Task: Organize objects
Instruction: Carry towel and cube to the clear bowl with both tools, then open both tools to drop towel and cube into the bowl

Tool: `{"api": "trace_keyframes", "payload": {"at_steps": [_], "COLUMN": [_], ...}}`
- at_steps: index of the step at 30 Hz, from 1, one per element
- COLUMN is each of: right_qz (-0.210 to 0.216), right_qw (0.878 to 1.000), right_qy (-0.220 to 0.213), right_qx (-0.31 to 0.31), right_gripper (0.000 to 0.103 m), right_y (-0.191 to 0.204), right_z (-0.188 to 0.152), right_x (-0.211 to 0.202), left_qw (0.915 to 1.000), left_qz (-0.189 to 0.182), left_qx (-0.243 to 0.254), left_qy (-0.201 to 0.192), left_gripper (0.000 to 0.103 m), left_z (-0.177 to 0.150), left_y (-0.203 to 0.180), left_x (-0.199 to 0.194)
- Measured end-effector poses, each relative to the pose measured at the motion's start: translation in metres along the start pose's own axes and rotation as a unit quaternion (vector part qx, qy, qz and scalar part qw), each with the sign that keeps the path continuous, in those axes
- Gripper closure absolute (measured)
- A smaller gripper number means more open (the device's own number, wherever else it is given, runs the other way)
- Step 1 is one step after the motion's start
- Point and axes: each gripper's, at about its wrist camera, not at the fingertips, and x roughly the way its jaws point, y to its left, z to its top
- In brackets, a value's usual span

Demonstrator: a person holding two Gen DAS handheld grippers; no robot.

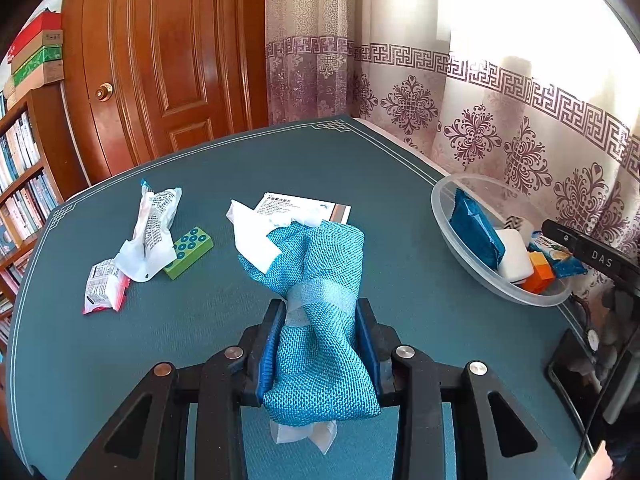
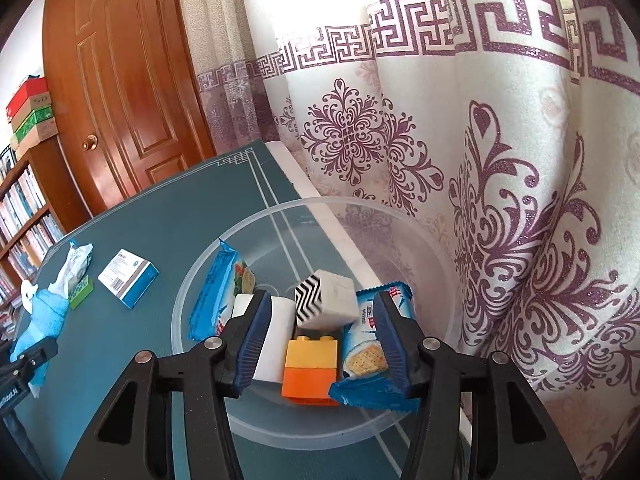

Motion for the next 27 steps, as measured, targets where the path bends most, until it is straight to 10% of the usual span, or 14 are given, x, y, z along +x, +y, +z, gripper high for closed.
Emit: {"api": "trace_keyframes", "payload": {"at_steps": [27], "right_qz": [0.036], "right_qw": [0.999], "right_qy": [-0.011], "right_qx": [-0.020], "right_gripper": [0.048], "right_y": [-0.002], "right_z": [-0.030], "right_x": [-0.025], "left_qw": [0.9881], "left_qz": [-0.130], "left_qx": [0.082], "left_qy": [-0.010], "left_gripper": [0.065], "left_z": [0.086], "left_y": [-0.136], "left_x": [0.052]}}
